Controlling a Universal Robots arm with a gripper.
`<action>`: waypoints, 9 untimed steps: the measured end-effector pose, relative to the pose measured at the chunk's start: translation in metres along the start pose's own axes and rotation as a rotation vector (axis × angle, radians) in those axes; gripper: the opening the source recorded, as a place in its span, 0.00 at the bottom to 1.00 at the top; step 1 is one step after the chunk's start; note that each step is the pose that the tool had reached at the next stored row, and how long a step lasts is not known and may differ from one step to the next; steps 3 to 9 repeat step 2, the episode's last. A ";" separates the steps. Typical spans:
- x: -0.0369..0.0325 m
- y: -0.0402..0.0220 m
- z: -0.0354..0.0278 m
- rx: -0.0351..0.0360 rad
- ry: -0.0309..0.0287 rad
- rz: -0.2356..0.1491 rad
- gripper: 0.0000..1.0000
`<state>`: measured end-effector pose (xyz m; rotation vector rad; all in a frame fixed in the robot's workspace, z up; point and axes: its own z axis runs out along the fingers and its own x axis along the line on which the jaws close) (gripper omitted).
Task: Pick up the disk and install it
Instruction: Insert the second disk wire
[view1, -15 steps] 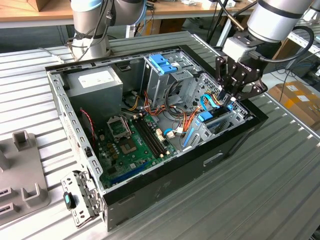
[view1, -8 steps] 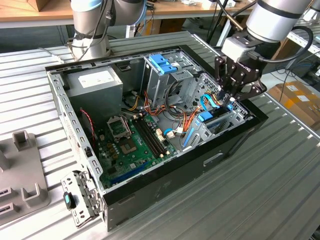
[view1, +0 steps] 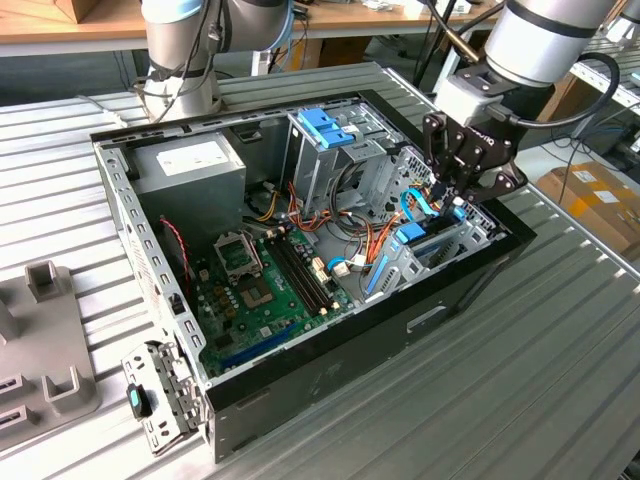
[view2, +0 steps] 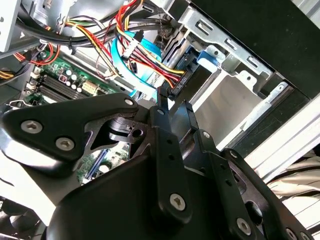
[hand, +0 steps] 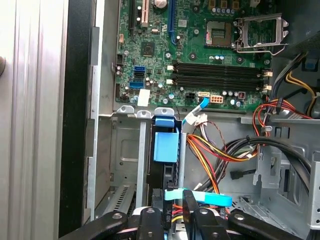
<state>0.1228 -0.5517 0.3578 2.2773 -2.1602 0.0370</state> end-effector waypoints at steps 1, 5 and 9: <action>0.0000 0.0000 0.0000 0.0000 0.0000 0.000 0.30; 0.0000 0.0001 0.0000 0.0000 -0.0001 0.000 0.30; 0.0000 0.0001 0.0000 0.0000 -0.0001 0.000 0.30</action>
